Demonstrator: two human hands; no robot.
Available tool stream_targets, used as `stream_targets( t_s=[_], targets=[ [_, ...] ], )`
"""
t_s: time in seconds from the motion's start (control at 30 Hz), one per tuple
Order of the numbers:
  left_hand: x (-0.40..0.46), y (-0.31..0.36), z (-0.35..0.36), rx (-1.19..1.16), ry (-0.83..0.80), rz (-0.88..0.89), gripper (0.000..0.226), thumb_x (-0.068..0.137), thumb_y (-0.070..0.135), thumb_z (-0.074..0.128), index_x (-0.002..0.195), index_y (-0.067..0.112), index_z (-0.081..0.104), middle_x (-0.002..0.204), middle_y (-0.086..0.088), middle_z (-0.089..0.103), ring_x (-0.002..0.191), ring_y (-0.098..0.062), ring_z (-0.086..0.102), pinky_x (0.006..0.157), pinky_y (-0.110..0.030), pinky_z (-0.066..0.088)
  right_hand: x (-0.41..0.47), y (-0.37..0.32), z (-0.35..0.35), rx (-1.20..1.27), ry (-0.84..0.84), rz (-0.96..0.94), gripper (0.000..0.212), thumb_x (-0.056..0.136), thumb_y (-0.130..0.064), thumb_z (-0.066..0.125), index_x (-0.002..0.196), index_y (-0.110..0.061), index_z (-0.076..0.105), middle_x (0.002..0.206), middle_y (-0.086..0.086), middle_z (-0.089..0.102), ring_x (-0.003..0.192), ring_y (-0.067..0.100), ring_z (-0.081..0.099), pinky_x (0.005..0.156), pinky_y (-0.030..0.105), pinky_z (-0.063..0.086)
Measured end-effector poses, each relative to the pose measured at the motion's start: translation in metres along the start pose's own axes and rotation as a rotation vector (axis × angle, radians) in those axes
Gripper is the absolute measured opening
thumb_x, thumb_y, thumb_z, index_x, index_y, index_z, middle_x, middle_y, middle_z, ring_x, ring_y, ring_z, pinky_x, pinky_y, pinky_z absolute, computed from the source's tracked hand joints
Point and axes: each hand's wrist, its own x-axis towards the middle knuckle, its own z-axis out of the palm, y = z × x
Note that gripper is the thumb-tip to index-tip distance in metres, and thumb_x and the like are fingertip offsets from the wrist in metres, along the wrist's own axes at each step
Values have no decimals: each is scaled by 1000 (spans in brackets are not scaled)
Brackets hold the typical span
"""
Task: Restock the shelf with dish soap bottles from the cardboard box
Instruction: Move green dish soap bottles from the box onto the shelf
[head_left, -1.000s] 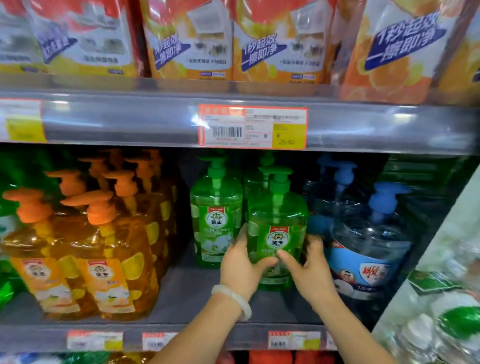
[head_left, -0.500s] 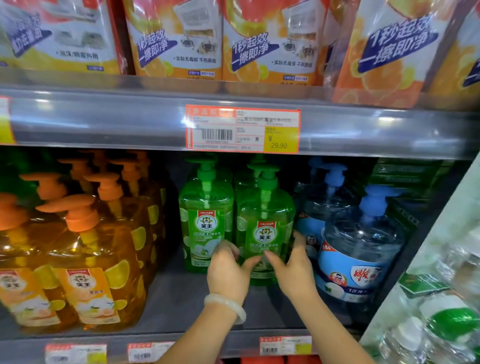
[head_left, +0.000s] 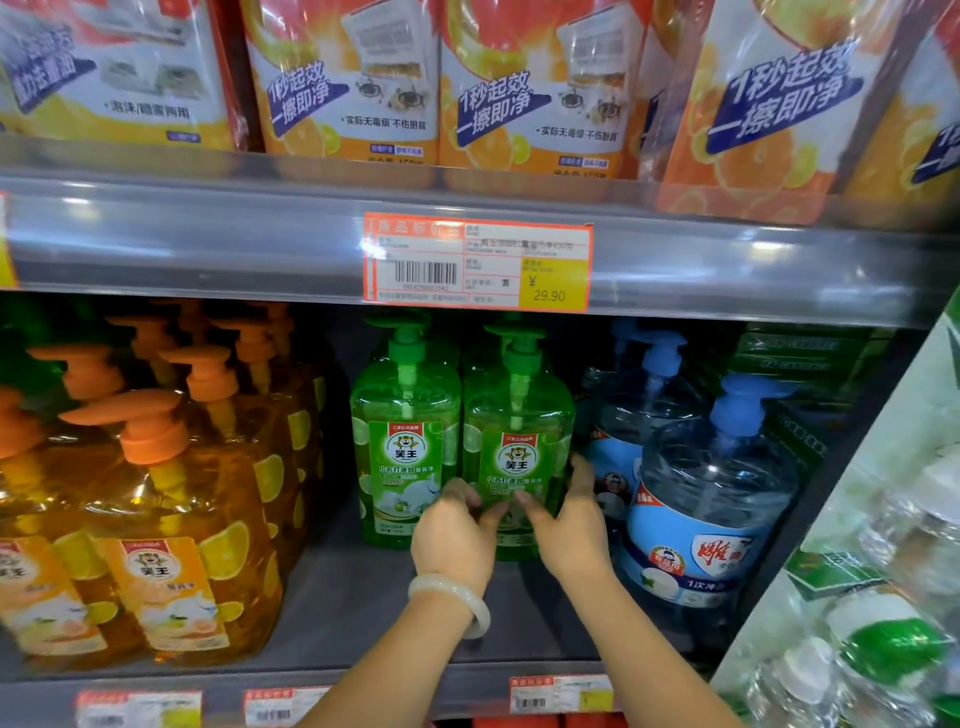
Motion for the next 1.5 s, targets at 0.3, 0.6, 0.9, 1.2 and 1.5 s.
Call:
stream_targets(
  t_s=[0.3, 0.6, 0.9, 1.2, 1.5],
  targets=[
    [4, 1, -5, 40, -46, 33, 29, 86, 38, 63, 87, 17, 43, 91, -6, 67, 87, -27, 64, 64, -27, 42, 2, -3, 2, -33, -9, 24, 68, 85, -16, 65, 141, -11, 26, 126, 12, 57, 113, 28, 57, 90, 33, 45],
    [-13, -20, -12, 297, -328, 272, 56, 86, 33, 62, 136, 20, 41, 134, -3, 49, 121, -20, 51, 95, -30, 45, -25, 4, -1, -279, -87, 20, 78, 84, -20, 67, 145, -11, 19, 142, 12, 37, 132, 27, 37, 105, 33, 33],
    [-41, -9, -1, 460, -493, 597, 70, 88, 33, 60, 146, 18, 23, 146, -3, 31, 134, -22, 31, 105, -30, 33, -81, 21, -30, -653, -166, -31, 67, 89, -15, 56, 147, -12, 21, 156, 11, 15, 142, 28, 20, 116, 31, 17],
    [-138, 34, 48, 579, -649, 910, 66, 85, 18, 56, 144, 15, 26, 147, -5, 29, 136, -23, 28, 112, -32, 26, -159, 64, -110, -779, -184, 95, 62, 88, -19, 55, 143, -13, 26, 145, 5, 32, 130, 25, 37, 107, 30, 31],
    [-319, 100, 118, 680, -865, 1101, 60, 85, 23, 60, 137, 10, 34, 140, -12, 37, 131, -30, 34, 107, -37, 34, -289, 144, -261, -944, -73, 375, 55, 86, -24, 56, 135, -15, 34, 138, 6, 39, 125, 30, 41, 101, 35, 35]
  ],
)
